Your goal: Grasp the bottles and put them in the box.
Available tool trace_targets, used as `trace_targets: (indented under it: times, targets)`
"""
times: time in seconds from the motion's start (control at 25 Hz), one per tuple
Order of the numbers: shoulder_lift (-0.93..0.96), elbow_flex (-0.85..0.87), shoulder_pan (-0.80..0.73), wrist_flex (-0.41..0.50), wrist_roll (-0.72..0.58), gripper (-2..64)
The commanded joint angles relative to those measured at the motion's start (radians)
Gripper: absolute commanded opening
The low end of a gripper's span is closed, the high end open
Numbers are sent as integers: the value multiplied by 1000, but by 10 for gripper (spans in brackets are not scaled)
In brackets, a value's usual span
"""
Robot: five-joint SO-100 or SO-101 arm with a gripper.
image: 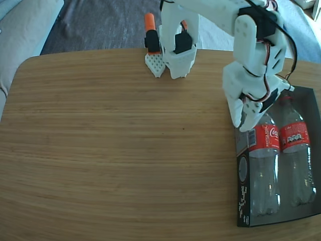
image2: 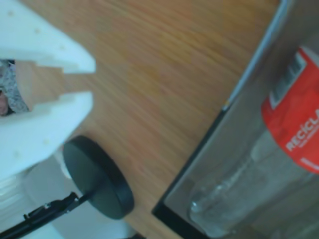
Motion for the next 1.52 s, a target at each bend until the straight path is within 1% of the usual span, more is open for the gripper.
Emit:
trace_targets:
  times: [0.0,0.08,0.32,0.48,0.6,0.84,1.04,1.24,1.36,1.48]
  targets:
    - [109,32,32,-21,-2,-1]
    - [149,87,63,-38,-2,-1]
    - [284,261,112,-51,-3,0]
    - [365,385,163,-152,5,0]
    - [426,451,216,-195,6,0]
    - [577,617,298,-199,8,0]
    - [693,732,314,-201,8,0]
    - [792,825,407,-284,8,0]
    - [848,879,436,-336,8,0]
    - [919,945,453,-350,8,0]
